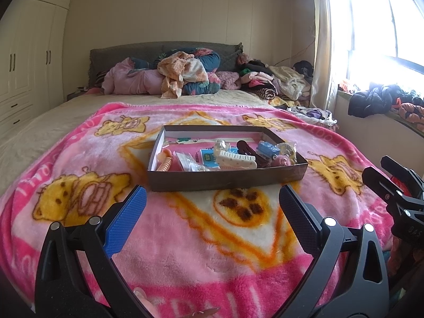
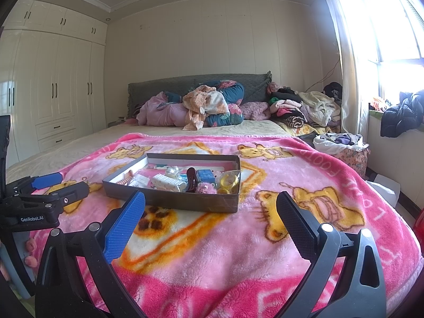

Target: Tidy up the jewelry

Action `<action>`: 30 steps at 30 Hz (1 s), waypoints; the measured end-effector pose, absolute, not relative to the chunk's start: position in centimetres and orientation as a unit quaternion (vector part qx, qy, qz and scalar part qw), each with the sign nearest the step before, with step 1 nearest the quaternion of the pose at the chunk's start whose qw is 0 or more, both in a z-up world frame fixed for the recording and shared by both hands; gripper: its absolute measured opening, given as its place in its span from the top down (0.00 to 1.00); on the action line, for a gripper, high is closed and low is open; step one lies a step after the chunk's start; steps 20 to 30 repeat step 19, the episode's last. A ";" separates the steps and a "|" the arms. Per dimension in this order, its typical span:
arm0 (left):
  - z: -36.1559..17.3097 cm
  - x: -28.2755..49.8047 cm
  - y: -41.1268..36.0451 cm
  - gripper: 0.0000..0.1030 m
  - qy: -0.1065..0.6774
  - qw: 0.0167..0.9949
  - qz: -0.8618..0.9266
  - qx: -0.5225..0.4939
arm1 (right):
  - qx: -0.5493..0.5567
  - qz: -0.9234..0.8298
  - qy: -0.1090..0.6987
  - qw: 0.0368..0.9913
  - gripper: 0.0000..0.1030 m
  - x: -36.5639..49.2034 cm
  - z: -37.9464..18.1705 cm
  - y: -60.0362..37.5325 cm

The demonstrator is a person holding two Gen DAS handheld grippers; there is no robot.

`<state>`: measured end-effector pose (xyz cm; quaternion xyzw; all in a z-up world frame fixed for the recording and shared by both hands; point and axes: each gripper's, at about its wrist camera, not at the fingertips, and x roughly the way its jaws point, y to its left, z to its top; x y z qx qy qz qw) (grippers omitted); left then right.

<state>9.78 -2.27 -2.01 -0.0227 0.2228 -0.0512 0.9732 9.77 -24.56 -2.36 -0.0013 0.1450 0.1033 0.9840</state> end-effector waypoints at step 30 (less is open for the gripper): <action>-3.5 15.5 4.6 0.11 0.256 0.964 0.050 -0.057 | 0.008 0.053 0.188 0.981 0.06 15.4 -2.4 -27.8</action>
